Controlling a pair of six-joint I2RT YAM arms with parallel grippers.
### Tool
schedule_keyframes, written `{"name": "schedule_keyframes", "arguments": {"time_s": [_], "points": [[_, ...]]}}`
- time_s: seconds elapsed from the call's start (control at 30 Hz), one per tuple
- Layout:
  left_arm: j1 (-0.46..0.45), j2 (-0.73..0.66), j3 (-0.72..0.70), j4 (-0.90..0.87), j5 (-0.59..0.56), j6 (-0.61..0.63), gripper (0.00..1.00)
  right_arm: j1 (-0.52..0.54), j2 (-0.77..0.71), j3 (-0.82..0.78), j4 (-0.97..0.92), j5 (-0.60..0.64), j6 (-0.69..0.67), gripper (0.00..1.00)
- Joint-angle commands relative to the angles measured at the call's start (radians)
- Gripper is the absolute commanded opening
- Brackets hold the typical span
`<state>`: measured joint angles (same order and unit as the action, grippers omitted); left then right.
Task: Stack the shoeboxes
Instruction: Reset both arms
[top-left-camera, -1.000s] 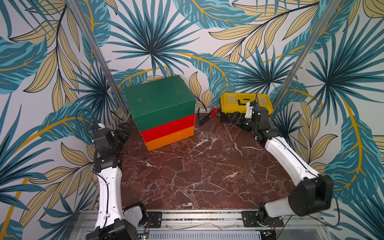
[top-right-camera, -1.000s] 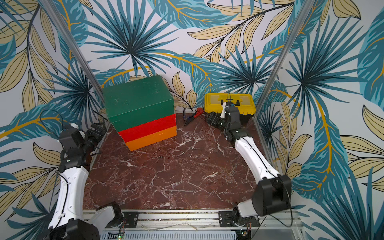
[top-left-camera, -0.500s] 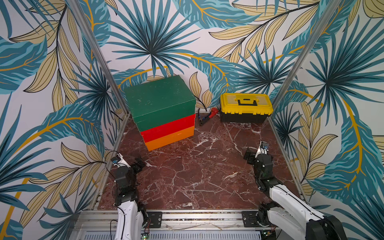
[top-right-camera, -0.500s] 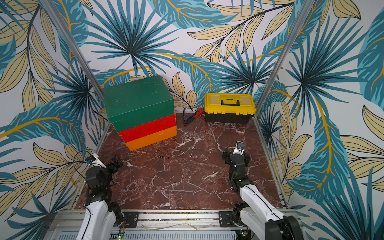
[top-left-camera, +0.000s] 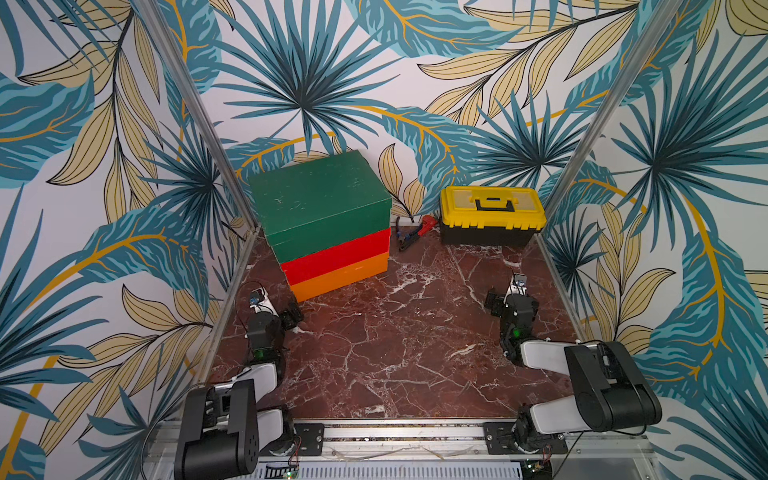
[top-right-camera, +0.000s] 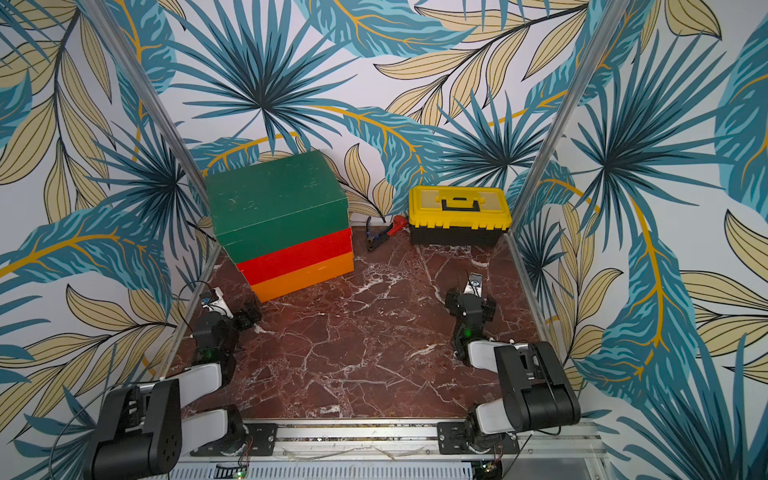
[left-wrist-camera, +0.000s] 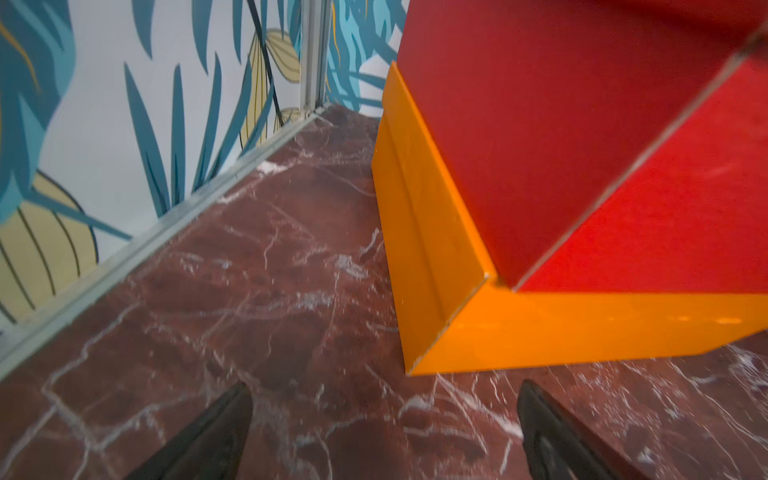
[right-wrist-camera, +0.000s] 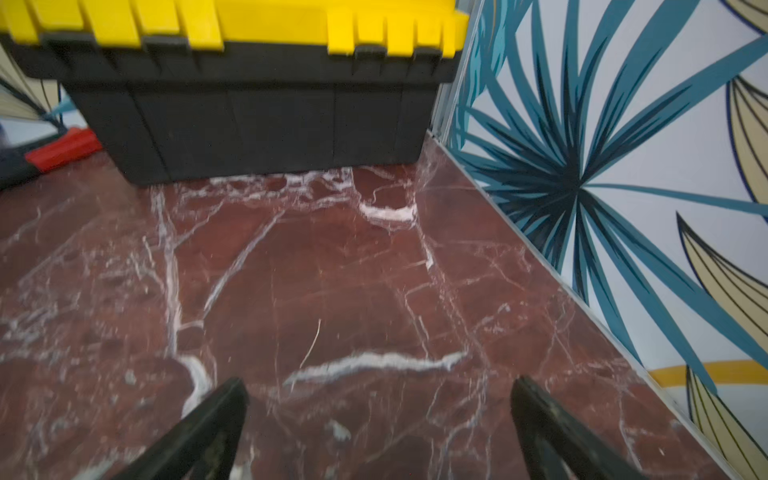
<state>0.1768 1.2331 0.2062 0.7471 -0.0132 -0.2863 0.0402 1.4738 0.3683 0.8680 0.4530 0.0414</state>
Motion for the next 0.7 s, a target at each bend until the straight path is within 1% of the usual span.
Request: {"name": "schedule_keyframes", "arguments": {"time_s": [0.0,0.07,0.17,0.23,0.3,0.5,0.6,0.67], "points": [[-0.032,-0.010,0.020,0.088,-0.038,0.054,1.00,-0.033,0.026,-0.027,0.104,-0.080,0.015,0.99],[-0.040,-0.007,0.026,0.092,-0.025,0.102,1.00,-0.033,-0.017,-0.007,-0.006,-0.086,0.043,1.00],[-0.040,0.049,0.032,0.137,-0.026,0.120,1.00,-0.033,0.006,-0.015,0.049,-0.089,0.018,0.99],[-0.041,0.090,0.033,0.191,0.006,0.131,1.00,-0.033,0.008,0.007,0.010,-0.093,0.019,0.99],[-0.041,0.102,0.036,0.195,0.022,0.136,1.00,-0.031,-0.002,0.017,-0.029,-0.092,0.029,1.00],[-0.040,0.155,0.032,0.260,0.093,0.163,1.00,-0.031,0.000,0.018,-0.028,-0.090,0.028,0.99],[-0.042,0.166,0.025,0.283,0.103,0.169,1.00,-0.031,0.000,0.018,-0.026,-0.092,0.025,0.99],[-0.043,0.214,0.033,0.313,0.145,0.186,1.00,-0.031,0.000,0.018,-0.026,-0.091,0.026,0.99]]}}
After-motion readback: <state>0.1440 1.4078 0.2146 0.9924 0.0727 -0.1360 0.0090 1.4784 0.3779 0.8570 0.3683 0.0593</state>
